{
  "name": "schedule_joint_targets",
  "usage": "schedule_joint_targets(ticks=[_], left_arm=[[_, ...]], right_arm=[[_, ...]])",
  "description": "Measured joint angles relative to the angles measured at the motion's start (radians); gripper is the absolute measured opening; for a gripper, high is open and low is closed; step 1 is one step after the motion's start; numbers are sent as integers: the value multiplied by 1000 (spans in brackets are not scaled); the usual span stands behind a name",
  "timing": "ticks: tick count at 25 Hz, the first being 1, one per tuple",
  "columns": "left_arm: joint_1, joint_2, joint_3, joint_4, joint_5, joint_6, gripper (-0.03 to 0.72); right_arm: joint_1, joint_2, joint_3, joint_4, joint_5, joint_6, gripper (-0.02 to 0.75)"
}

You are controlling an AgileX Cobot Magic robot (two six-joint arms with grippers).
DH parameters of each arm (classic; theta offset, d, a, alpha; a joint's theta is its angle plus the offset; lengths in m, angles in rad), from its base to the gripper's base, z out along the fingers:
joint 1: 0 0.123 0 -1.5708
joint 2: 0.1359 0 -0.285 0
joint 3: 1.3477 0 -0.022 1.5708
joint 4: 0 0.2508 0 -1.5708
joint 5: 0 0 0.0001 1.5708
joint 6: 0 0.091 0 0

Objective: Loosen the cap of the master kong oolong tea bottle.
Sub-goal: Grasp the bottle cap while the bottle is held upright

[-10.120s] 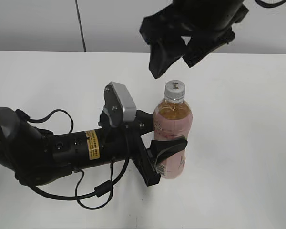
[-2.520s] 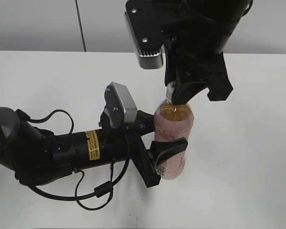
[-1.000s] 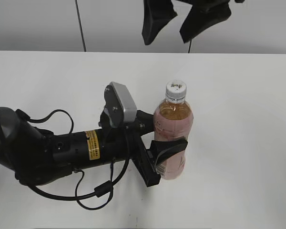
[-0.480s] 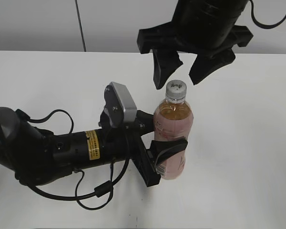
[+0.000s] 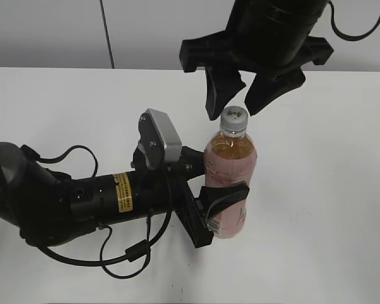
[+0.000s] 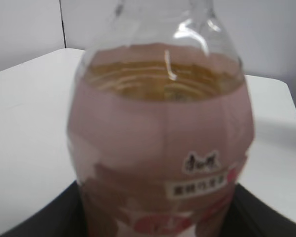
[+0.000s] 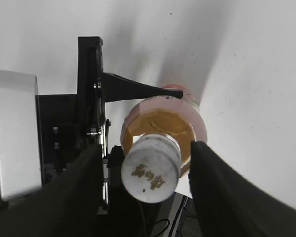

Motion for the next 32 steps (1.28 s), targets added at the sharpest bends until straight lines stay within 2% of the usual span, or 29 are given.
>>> schedule_joint_targets(ticks=[15, 17, 20, 22, 27, 32], left_arm=[[0, 0, 0, 0, 0, 0, 385], [0, 0, 0, 0, 0, 0, 385], [0, 0, 0, 0, 0, 0, 385], [0, 0, 0, -1, 0, 0, 385], [0, 0, 0, -3, 1, 0, 385], [0, 0, 0, -3, 1, 0, 385]], right_arm=[[0, 1, 38, 24, 1, 0, 409], [0, 1, 38, 23, 1, 0, 382], [0, 1, 38, 9, 2, -1, 286], [0, 1, 38, -4, 2, -19, 280], [0, 1, 38, -8, 2, -252, 280], [0, 1, 38, -14, 2, -757, 280]])
